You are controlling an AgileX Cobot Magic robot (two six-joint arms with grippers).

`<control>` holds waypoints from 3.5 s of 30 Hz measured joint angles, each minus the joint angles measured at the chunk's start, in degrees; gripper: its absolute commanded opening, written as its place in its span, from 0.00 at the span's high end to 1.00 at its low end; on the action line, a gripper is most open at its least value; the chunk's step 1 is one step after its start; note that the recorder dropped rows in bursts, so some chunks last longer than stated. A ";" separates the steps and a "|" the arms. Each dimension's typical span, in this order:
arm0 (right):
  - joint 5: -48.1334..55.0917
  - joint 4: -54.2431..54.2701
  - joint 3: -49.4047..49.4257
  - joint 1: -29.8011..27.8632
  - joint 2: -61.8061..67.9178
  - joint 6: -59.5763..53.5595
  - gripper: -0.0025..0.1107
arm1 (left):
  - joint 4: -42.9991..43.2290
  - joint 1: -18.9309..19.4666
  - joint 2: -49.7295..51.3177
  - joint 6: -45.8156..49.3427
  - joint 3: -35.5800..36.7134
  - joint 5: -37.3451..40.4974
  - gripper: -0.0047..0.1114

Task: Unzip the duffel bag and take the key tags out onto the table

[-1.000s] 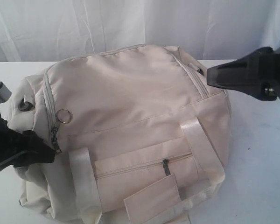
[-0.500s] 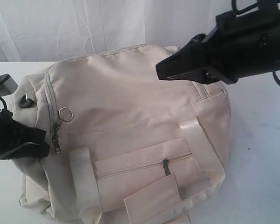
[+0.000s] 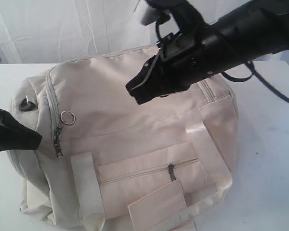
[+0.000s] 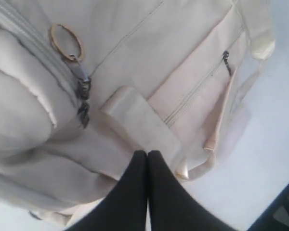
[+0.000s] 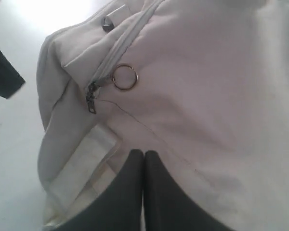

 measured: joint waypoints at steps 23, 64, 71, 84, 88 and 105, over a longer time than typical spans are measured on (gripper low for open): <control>-42.09 0.32 -1.47 20.84 21.79 -46.49 0.45 | 15.29 0.00 -8.90 -14.45 4.00 -6.41 0.96; -56.84 0.21 -3.35 22.44 23.68 -35.60 0.98 | 14.25 0.00 -8.90 -14.68 4.00 -6.53 0.96; -56.05 0.21 -6.48 22.44 23.12 -33.85 0.98 | 13.85 0.00 -8.90 -14.68 4.00 -6.64 0.96; -54.23 0.21 -15.43 21.28 27.47 -33.85 0.98 | 13.61 0.00 -8.90 -14.68 4.49 -8.81 0.96; -54.00 0.21 -18.31 20.69 29.31 -33.85 0.98 | 13.50 0.00 -8.90 -14.68 5.17 -11.57 0.83; -31.23 0.34 -25.87 13.83 30.29 -25.29 0.98 | 6.22 -1.65 -0.57 -7.75 5.16 -21.78 0.40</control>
